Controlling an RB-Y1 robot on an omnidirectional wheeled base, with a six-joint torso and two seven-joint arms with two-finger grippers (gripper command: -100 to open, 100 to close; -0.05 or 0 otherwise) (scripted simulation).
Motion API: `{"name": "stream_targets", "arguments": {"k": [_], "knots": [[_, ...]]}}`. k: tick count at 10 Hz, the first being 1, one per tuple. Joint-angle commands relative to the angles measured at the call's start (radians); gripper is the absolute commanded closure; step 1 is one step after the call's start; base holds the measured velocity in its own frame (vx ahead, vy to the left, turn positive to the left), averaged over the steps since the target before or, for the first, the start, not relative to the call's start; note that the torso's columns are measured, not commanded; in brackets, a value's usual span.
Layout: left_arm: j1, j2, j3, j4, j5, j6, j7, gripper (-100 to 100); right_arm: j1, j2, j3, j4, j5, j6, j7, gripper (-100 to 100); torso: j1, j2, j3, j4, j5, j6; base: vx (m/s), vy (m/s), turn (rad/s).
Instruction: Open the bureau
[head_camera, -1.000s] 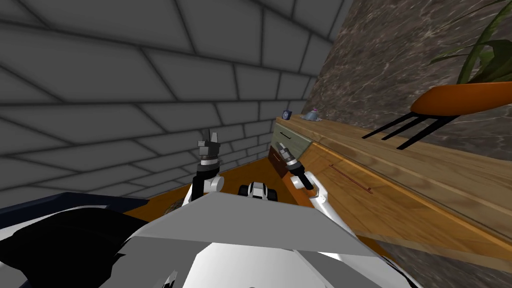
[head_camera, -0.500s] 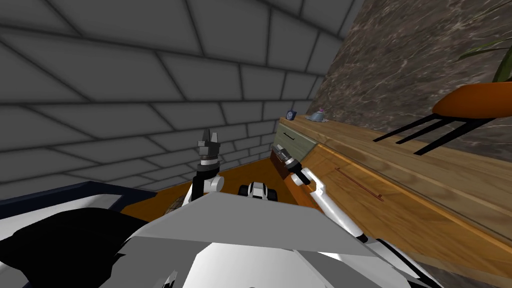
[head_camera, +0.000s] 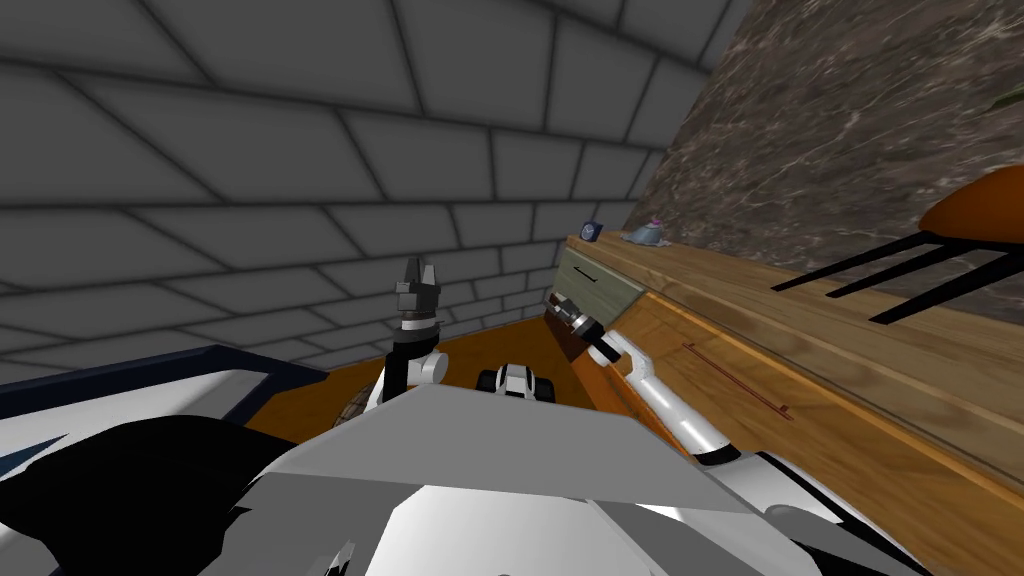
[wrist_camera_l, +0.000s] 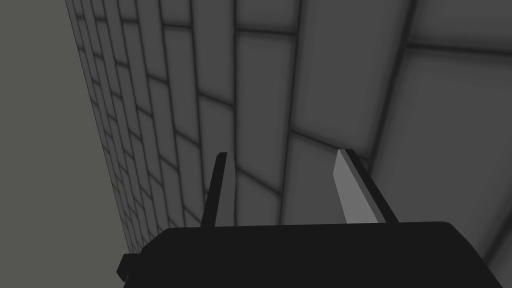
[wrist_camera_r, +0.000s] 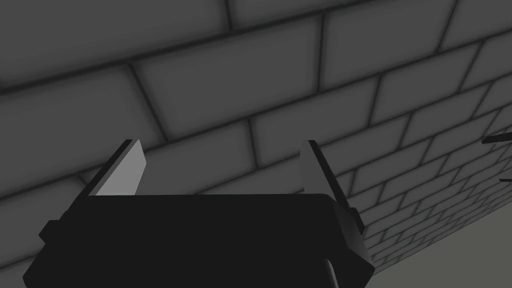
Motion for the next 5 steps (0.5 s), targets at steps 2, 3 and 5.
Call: {"name": "stream_targets", "arguments": {"k": [2, 3, 5], "knots": [[0.000, 0.000, 0.000, 0.000, 0.000, 0.000, 0.000, 0, -0.049, -0.055, 0.036, 0.084, 0.040, 0.001, 0.047, -100, 0.000, 0.000, 0.000, 0.000, 0.000, 0.000, -0.006, 0.004, 0.083], [0.000, 0.000, 0.000, 0.000, 0.000, 0.000, 0.000, 0, -0.085, -0.091, 0.059, 0.132, 0.066, -0.001, 0.076, -100, 0.000, 0.000, 0.000, 0.000, 0.000, 0.000, -0.005, 0.005, 0.102], [0.000, 0.000, 0.000, 0.000, 0.000, 0.000, 0.000, 0, -0.120, -0.128, 0.083, 0.188, 0.091, -0.002, 0.106, -100, 0.000, 0.000, 0.000, 0.000, 0.000, 0.000, -0.006, 0.005, 0.119]]}}
